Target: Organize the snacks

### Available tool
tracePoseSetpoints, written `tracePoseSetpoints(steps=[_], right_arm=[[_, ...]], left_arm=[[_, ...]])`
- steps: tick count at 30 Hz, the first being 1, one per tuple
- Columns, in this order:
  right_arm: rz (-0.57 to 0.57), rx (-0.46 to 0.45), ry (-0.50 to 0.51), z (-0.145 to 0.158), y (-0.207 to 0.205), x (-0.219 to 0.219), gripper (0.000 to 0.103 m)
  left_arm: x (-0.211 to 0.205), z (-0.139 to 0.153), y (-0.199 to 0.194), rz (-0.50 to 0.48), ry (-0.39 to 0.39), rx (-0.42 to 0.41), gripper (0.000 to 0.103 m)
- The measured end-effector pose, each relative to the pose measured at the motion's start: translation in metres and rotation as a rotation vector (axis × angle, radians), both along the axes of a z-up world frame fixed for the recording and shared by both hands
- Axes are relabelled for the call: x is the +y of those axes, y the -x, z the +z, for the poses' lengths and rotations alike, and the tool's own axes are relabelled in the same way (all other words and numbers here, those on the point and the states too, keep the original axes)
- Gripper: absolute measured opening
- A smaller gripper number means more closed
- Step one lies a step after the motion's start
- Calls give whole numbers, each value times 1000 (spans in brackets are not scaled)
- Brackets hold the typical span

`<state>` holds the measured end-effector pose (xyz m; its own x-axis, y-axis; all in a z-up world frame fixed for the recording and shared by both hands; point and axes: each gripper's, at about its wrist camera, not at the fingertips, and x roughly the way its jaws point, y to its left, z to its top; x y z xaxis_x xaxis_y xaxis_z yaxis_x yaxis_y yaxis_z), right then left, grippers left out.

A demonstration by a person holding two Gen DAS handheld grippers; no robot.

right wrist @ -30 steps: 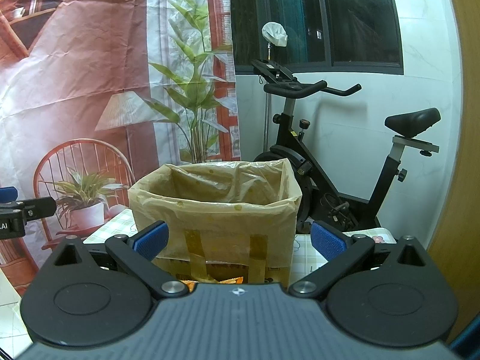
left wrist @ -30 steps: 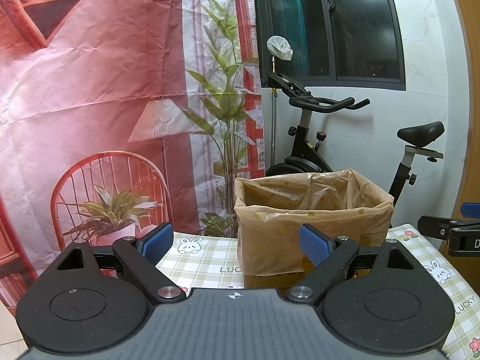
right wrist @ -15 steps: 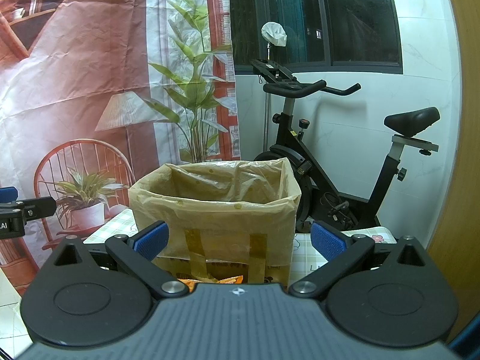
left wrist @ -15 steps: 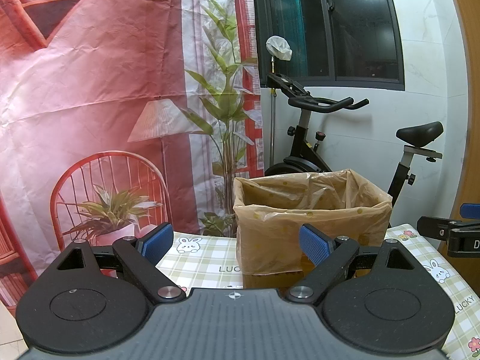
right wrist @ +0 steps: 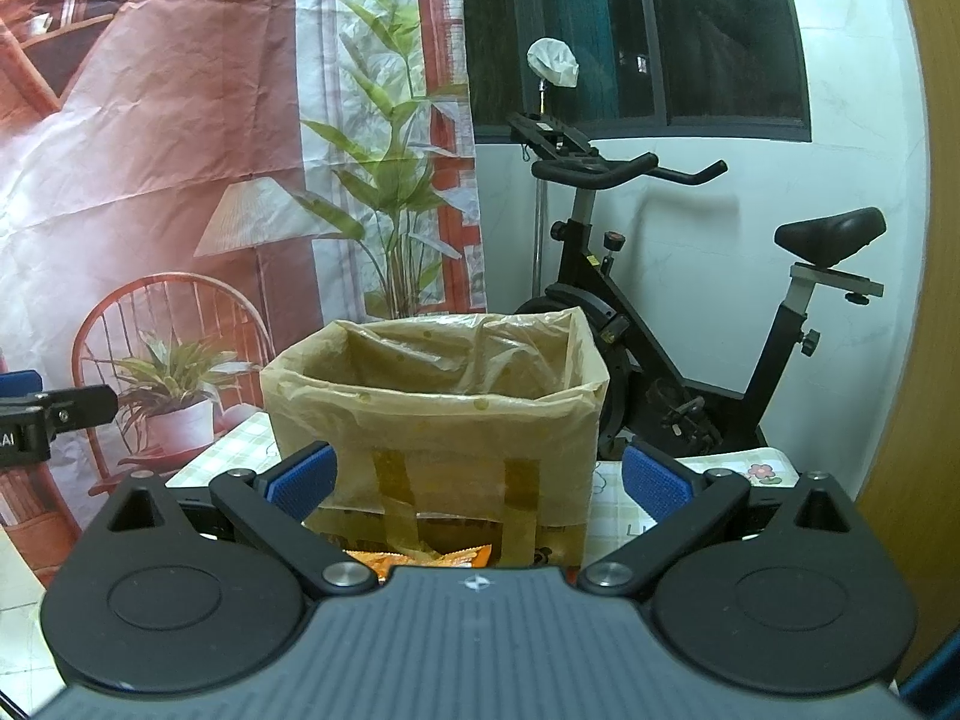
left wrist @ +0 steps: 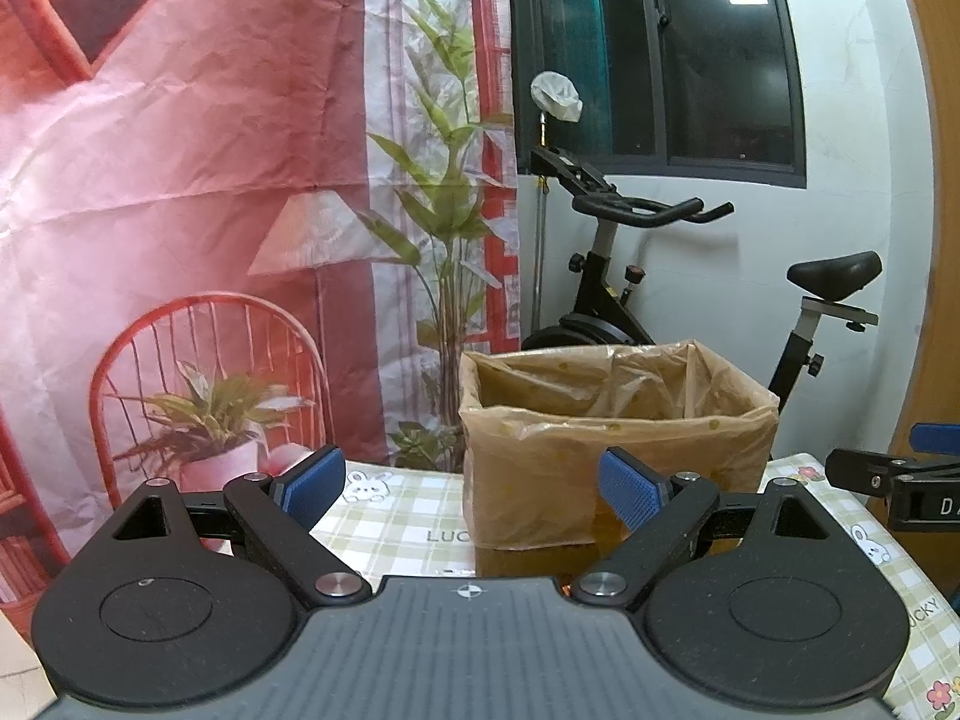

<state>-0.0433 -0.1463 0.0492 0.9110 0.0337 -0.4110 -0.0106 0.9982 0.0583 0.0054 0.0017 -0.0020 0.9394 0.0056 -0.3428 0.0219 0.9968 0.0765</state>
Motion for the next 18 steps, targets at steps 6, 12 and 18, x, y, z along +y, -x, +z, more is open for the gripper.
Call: tracePoseSetpoints(steps=[6,12,18], right_arm=[[22,2,19,-27,-3,1,103],[89,59,125,-66,-9,12,103],[168,136,115,-97,-9,22,103]], left_arm=[[23,-31,-9,-37,135,58,93],[42,-69,-17,31,144,101,94],[45,-87,-19,21,72,111,94]])
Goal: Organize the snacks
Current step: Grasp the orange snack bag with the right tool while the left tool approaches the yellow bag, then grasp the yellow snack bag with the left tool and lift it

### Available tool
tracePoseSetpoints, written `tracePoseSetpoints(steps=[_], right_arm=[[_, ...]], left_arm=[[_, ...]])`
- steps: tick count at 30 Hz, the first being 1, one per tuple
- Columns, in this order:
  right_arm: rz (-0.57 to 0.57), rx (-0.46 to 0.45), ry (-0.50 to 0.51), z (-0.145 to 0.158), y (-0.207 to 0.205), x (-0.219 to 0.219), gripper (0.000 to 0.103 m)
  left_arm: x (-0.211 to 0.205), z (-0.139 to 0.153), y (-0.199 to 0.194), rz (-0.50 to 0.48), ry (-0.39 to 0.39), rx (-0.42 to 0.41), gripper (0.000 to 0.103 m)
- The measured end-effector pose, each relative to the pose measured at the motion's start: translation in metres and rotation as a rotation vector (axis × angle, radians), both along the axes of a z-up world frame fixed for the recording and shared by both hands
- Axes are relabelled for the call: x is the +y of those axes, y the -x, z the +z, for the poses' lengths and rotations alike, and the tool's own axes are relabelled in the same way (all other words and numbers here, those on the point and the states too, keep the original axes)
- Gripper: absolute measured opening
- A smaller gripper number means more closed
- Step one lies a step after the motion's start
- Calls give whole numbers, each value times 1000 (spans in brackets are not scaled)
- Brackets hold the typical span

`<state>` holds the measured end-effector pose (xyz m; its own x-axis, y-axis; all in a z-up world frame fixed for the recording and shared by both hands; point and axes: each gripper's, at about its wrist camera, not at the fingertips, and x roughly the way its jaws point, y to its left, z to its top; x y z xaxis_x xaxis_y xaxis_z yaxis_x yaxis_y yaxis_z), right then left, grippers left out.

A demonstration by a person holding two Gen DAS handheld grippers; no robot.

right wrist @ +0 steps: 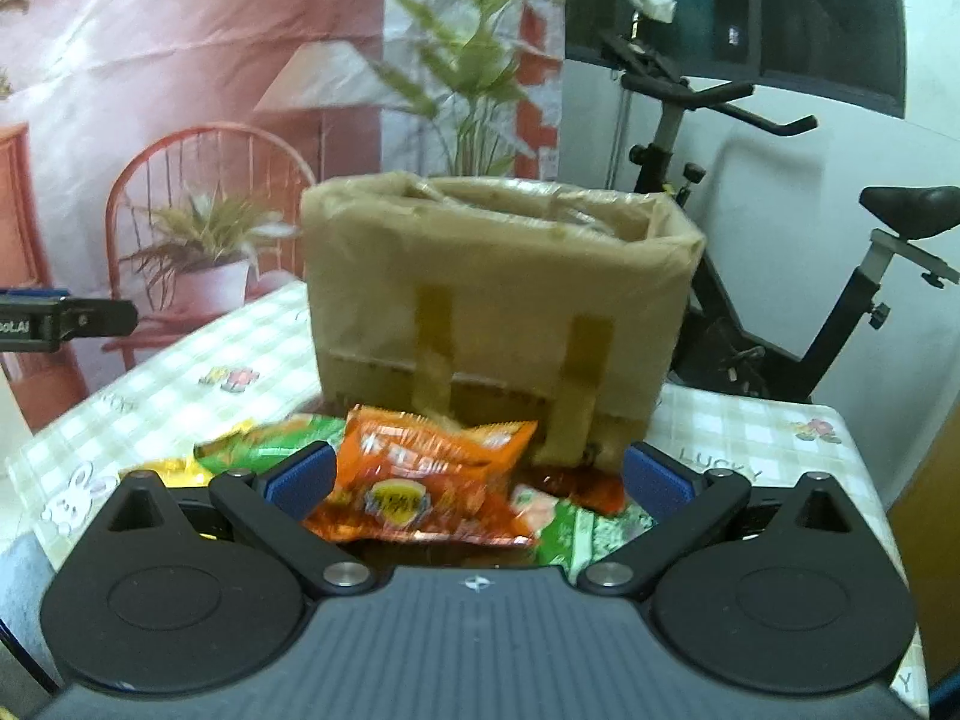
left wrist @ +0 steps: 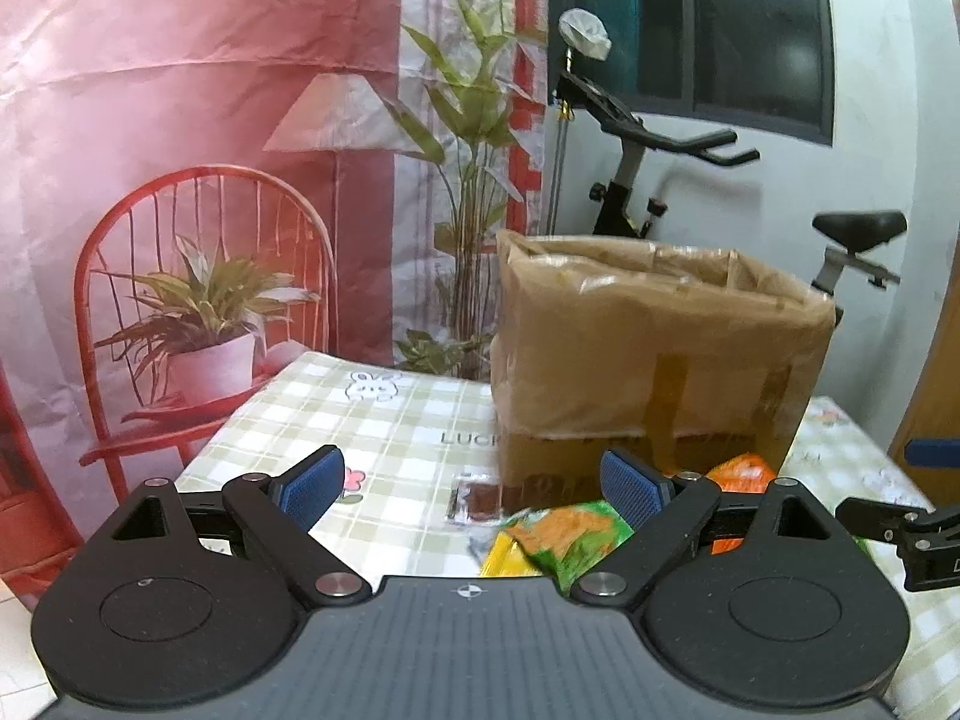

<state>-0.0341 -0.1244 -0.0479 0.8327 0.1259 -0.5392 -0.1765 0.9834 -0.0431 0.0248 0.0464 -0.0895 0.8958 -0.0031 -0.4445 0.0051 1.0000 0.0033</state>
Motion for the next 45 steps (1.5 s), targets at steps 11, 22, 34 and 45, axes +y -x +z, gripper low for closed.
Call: tracePoseSetpoints(steps=[11,22,34,45], right_arm=[[-9,53,-43,-11,-33,9,101],[-31,147,-90,-44,-82,16,103],[-11,256,-99,-63,-106,16,92],[39,150,-133,-44,-84,13,73]], left_arm=[[11,-20,-14,-28,18,46,89],[5,-41,-36,-69,17,99,82],[13,-55,-56,-105,88,186,62],[10,-55,-53,-147,83,202,53]])
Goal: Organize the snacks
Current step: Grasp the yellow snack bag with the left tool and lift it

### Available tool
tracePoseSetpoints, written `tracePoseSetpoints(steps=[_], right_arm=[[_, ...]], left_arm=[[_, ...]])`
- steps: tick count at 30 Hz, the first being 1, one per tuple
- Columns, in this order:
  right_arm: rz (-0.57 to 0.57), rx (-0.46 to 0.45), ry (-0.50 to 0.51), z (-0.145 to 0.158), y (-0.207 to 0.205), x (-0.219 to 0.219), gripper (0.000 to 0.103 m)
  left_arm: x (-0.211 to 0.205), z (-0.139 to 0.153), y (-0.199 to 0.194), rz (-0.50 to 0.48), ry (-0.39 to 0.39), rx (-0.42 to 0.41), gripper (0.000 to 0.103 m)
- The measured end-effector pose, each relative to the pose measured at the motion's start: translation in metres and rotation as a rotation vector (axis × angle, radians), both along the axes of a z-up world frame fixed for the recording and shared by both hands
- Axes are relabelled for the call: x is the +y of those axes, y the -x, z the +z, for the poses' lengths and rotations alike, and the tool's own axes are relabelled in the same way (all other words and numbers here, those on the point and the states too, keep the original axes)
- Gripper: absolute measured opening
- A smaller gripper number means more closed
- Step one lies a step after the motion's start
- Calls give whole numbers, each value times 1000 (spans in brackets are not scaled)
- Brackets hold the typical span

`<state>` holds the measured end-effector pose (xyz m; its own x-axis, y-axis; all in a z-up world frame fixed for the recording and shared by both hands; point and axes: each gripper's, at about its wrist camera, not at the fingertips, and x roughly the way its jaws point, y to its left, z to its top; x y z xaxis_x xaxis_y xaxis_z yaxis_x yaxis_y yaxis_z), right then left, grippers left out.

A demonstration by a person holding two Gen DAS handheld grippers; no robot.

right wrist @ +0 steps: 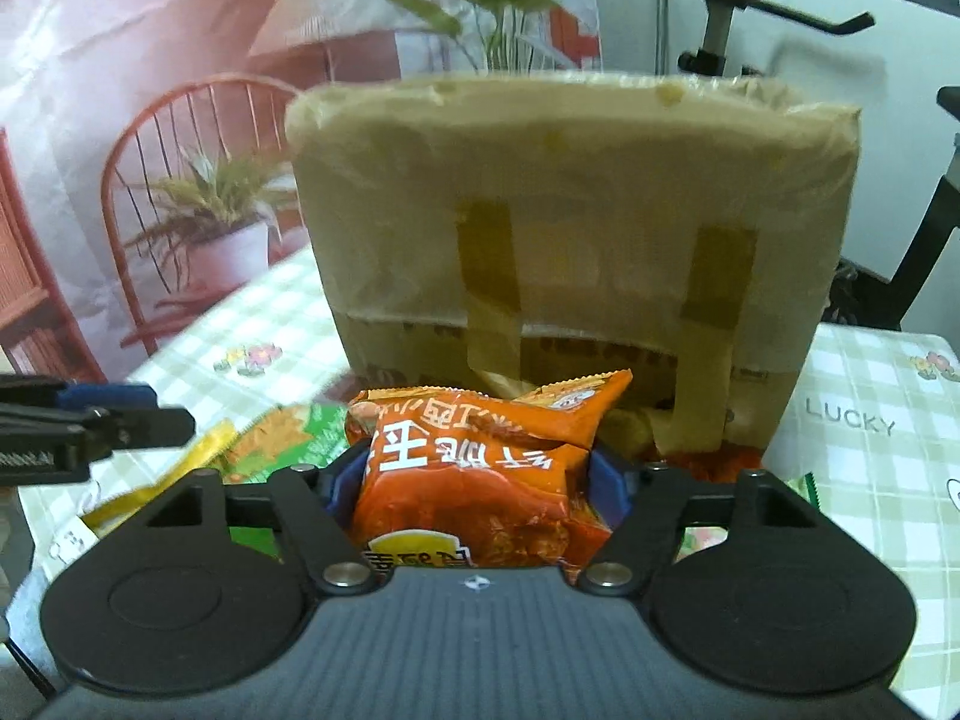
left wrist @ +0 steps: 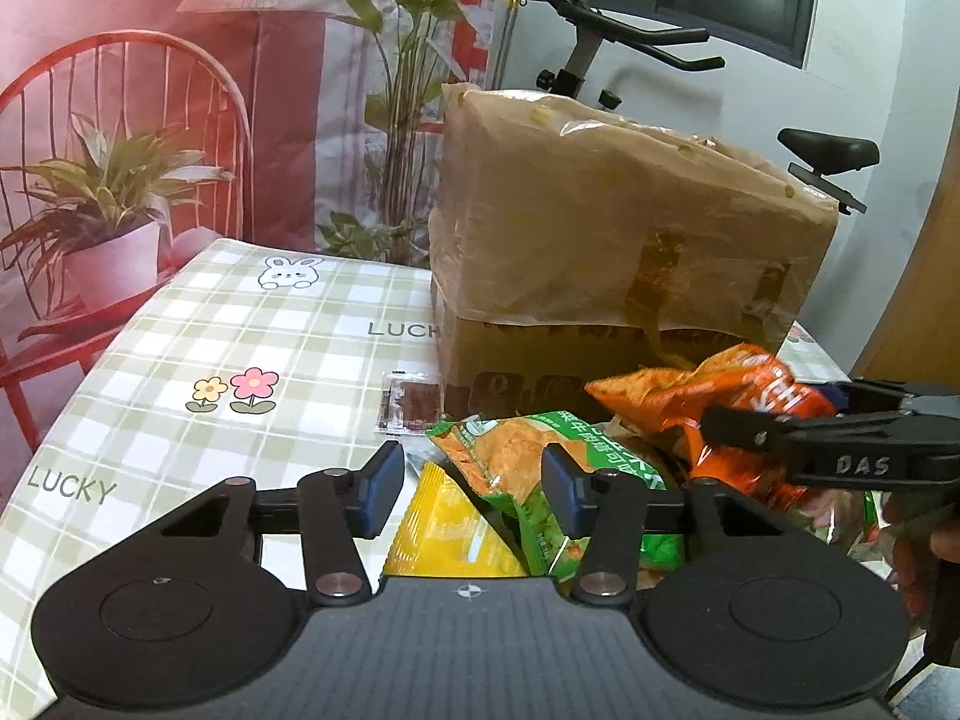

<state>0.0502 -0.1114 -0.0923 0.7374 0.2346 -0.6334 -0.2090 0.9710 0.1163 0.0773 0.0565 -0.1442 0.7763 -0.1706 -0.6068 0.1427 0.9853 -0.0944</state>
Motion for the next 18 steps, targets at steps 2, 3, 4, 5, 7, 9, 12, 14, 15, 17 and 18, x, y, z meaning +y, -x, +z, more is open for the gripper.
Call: tracePoseSetpoints(steps=[2,3,4,5,7,9,12,14,15,17,18], right_arm=[[-9,-28,-14,6,5,-1,73],[-17,-42,-19,9,9,-3,73],[-25,-56,-21,11,12,-3,73],[-33,-69,-20,14,15,-5,73],[-49,-89,-12,16,23,-8,73],[-56,-98,-16,19,28,-12,73],[-65,-105,-27,21,35,-18,73],[-73,-101,-46,21,38,-21,73],[-76,-101,-53,21,38,-22,73],[-77,-104,-58,21,40,-22,73],[-75,-108,-58,21,42,-22,73]], left_arm=[[-1,2,1,-4,-1,-2,53],[-2,2,1,-7,0,-2,53],[-2,3,1,-11,2,-2,53],[-3,3,2,-15,1,-2,53],[-4,2,2,-20,-6,-2,53],[-3,3,4,-25,-7,0,53],[-1,1,6,-27,8,12,53],[-1,0,6,-26,12,23,53],[-1,-1,7,-25,9,27,53],[0,-1,9,-26,4,33,54],[1,-2,10,-22,0,37,54]])
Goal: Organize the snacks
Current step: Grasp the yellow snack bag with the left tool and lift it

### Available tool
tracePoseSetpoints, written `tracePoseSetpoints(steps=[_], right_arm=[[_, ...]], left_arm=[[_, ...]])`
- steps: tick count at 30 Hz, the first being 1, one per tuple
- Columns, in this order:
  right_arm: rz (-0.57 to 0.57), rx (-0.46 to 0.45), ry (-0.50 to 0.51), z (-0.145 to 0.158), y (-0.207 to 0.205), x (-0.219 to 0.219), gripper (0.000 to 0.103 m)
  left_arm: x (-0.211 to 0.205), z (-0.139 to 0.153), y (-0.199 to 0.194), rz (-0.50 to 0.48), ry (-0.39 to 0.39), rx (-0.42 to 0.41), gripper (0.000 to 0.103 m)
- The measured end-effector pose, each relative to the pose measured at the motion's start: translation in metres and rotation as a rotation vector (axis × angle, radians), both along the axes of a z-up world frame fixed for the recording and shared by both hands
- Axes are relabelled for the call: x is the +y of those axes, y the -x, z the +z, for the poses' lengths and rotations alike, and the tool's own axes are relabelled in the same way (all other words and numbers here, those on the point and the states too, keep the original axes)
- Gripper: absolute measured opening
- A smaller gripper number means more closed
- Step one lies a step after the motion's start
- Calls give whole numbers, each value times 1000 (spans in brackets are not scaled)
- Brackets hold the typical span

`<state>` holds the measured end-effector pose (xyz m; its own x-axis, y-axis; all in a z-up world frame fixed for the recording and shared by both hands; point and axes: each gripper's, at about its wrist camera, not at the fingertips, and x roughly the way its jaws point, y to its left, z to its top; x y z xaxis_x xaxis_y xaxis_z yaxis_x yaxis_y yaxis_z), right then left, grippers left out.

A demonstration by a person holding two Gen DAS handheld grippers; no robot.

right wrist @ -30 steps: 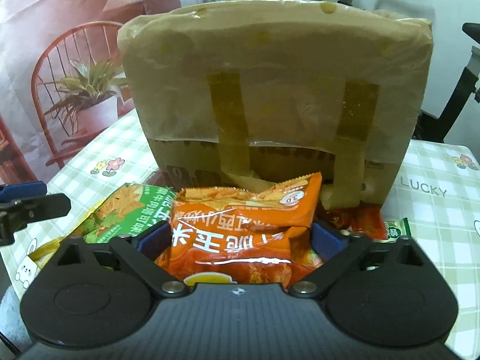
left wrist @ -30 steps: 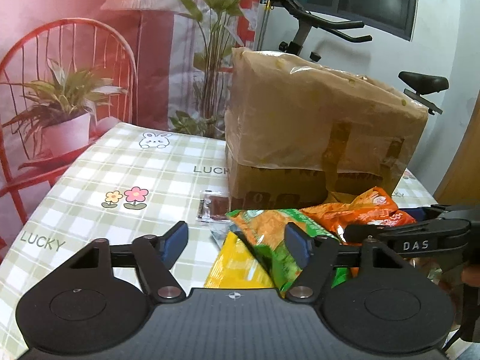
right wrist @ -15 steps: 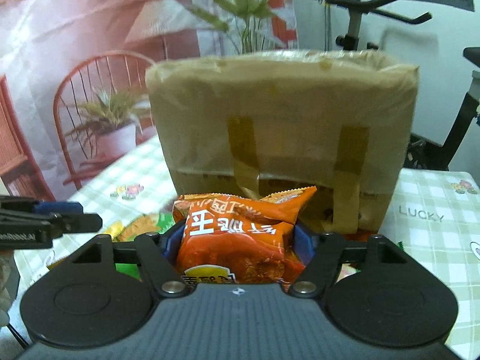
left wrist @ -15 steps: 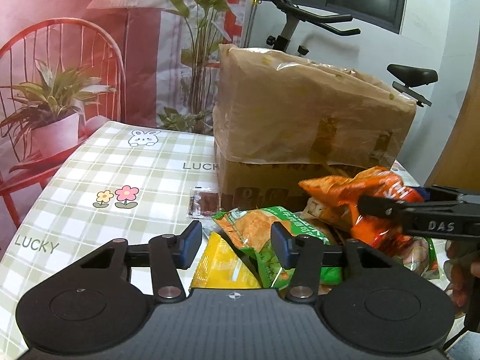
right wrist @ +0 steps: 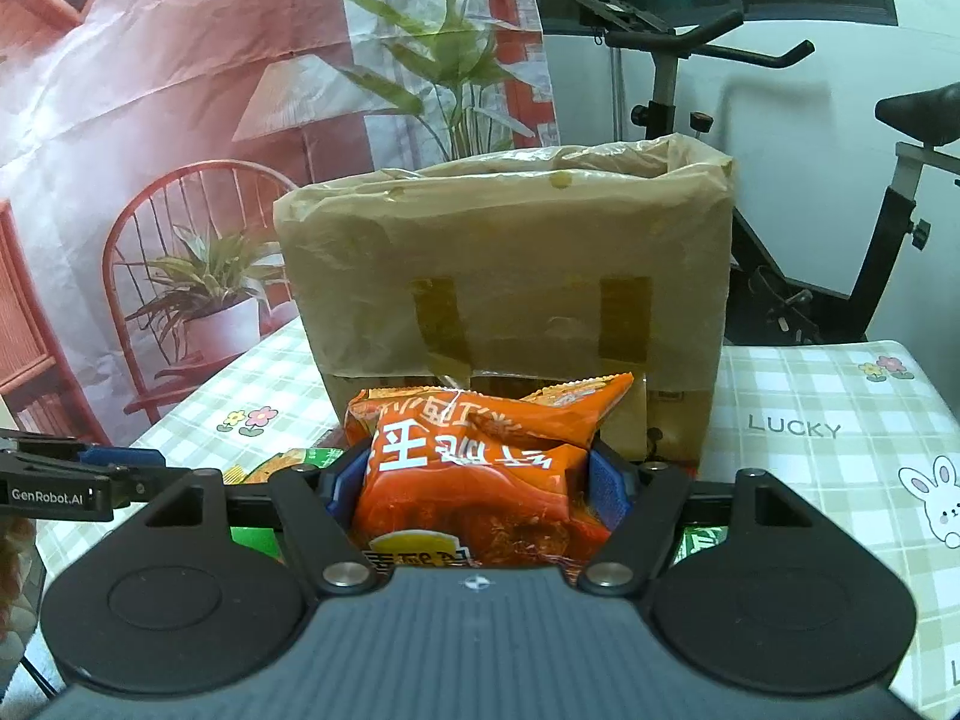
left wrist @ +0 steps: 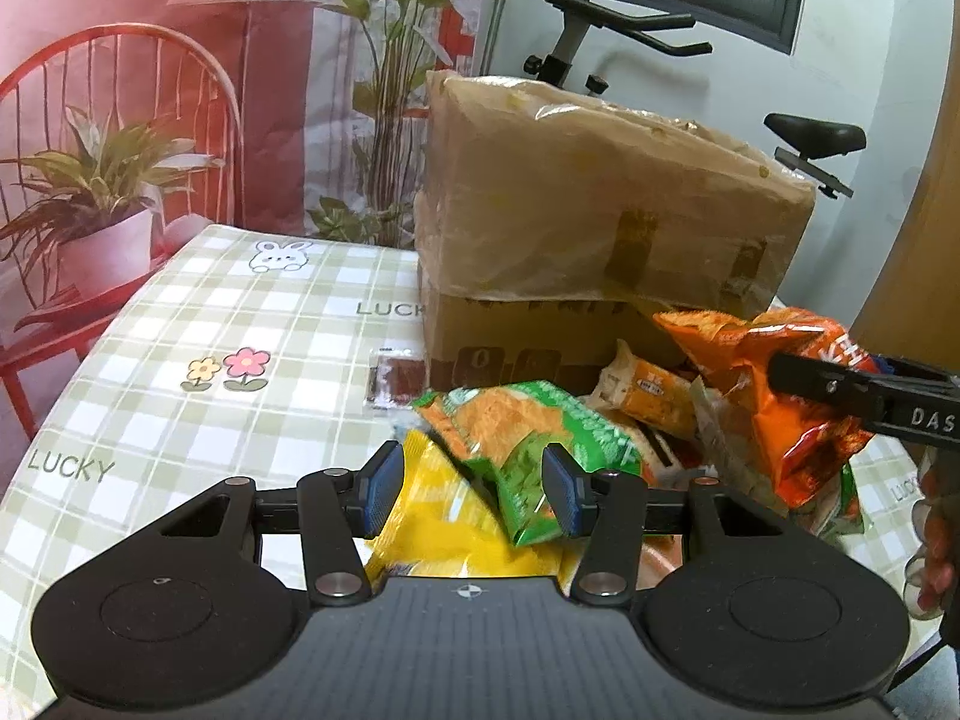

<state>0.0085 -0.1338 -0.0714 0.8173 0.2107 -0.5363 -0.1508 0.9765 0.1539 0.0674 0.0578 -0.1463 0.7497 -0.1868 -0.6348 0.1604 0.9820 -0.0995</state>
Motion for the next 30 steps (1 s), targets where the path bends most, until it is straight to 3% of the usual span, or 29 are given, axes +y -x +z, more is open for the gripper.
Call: tracePoseSetpoints(steps=[4,8,11,13,17,30], right_arm=[[13,-20,-2,1,8,0,73],[22,-26,-13,2,10,-2,73],[25,-28,-19,2,11,1,73],[29,-28,-19,2,12,4,73],[33,-26,-13,1,16,7,73],[24,-11,-7,0,20,7,73]], left_arm=[[13,-4,11,46,13,16,57],[28,-9,23,88,42,20,76],[32,-13,22,68,78,47,78],[30,-17,21,24,99,67,85],[22,-27,20,-39,85,78,87],[13,-58,1,-44,42,133,88]])
